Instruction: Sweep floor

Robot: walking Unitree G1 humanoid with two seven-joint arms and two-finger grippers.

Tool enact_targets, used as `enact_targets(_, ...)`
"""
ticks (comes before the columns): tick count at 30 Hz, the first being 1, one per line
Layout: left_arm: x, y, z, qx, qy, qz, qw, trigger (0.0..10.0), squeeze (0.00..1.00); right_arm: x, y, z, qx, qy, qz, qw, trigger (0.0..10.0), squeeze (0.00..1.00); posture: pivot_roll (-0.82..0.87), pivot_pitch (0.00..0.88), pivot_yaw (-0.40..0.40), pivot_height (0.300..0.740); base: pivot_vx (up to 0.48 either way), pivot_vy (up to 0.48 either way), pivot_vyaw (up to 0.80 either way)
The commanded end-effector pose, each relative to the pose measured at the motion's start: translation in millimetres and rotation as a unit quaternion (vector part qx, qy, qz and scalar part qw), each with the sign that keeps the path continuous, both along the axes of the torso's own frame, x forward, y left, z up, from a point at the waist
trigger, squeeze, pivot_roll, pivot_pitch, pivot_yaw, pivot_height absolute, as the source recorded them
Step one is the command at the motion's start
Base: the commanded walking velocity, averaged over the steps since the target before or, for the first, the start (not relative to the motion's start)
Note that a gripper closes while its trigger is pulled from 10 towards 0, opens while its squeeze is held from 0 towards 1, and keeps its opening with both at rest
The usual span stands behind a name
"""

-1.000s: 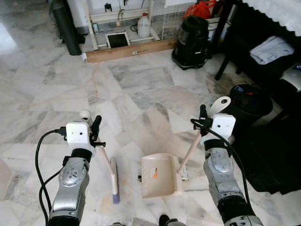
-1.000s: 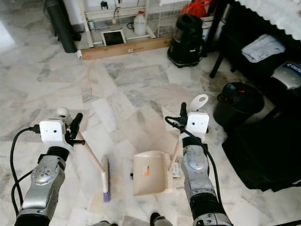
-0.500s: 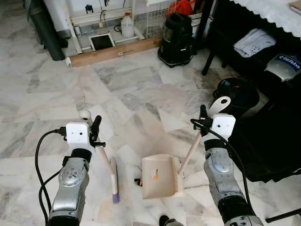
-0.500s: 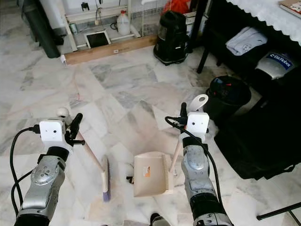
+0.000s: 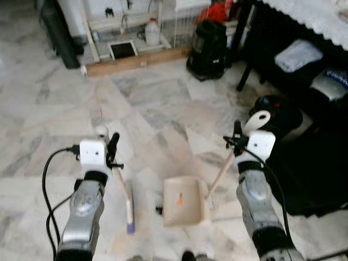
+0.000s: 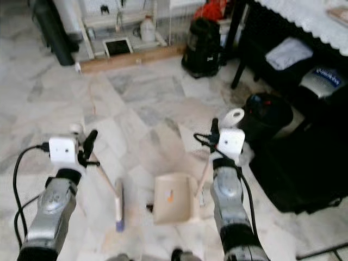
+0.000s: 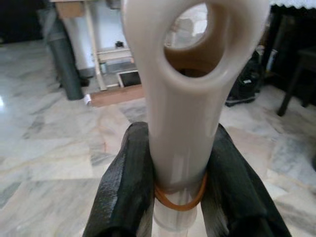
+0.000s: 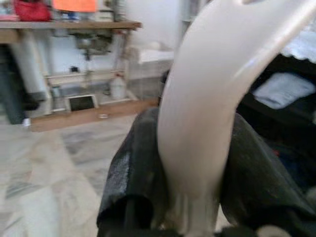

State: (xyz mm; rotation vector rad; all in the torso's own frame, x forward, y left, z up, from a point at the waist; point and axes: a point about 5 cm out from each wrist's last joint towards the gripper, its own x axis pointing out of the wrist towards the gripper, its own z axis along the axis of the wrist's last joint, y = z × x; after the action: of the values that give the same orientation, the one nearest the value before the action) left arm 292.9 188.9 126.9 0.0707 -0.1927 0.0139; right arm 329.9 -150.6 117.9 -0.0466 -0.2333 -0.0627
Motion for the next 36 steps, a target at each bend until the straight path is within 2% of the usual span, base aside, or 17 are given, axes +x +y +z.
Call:
enact_targets(1, 0.2, -1.8, 9, 0.006, -0.024, -0.003, 1.000, 10.0, 0.00, 0.6, -4.6, 9, 0.011, -0.022, -0.008, 1.000, 10.0, 0.00, 0.12, 0.158, -0.013, 0.740, 0.000, 0.000, 0.00)
enact_targets(4, 0.1, -1.8, 9, 0.005, -0.024, -0.004, 1.000, 10.0, 0.00, 0.8, -4.4, 9, 0.012, -0.022, -0.008, 1.000, 10.0, 0.00, 0.12, 0.157, -0.013, 0.740, 0.000, 0.000, -0.17)
enact_targets(9, 0.0, -1.7, 8, 0.005, -0.024, -0.003, 1.000, 10.0, 0.00, 0.9, -5.3, 11, 0.013, -0.025, -0.007, 1.000, 10.0, 0.00, 0.12, 0.157, -0.013, 0.740, 0.000, 0.000, -0.80)
enact_targets(16, 0.0, -0.9, 8, 0.007, -0.024, -0.001, 1.000, 10.0, 0.00, -1.2, -12.3, 10, -0.002, -0.022, -0.029, 0.999, 10.0, 0.00, 0.11, 0.164, -0.014, 0.740, 0.000, 0.000, 0.00)
enact_targets(17, 0.0, -0.3, 9, 0.007, -0.024, -0.001, 1.000, 10.0, 0.00, -2.9, -20.8, 8, -0.014, -0.014, -0.061, 0.998, 10.0, 0.00, 0.11, 0.168, -0.013, 0.740, 0.000, 0.000, 0.00)
enact_targets(23, -0.2, 0.6, 9, 0.007, -0.024, 0.000, 1.000, 10.0, 0.00, -8.0, -37.7, 2, -0.034, 0.001, -0.121, 0.992, 10.0, 0.00, 0.11, 0.171, -0.013, 0.740, 0.000, 0.000, 0.00)
enact_targets(26, -0.5, 0.9, 9, 0.008, -0.024, 0.001, 1.000, 10.0, 0.00, -15.4, -51.0, -5, -0.046, 0.020, -0.169, 0.984, 10.0, 0.00, 0.11, 0.174, -0.014, 0.740, 0.000, 0.000, 0.00)
enact_targets(33, -0.8, 0.8, 8, 0.007, -0.024, 0.002, 1.000, 10.0, 0.00, -25.7, -59.9, -3, -0.059, 0.019, -0.212, 0.975, 10.0, 0.00, 0.11, 0.179, -0.016, 0.740, 0.000, 0.000, 0.00)
enact_targets(36, -0.9, 0.2, 8, 0.006, -0.023, 0.001, 1.000, 10.0, 0.00, -29.0, -64.3, -9, -0.060, 0.040, -0.230, 0.970, 10.0, 0.00, 0.11, 0.180, -0.018, 0.740, 0.000, 0.000, 0.00)
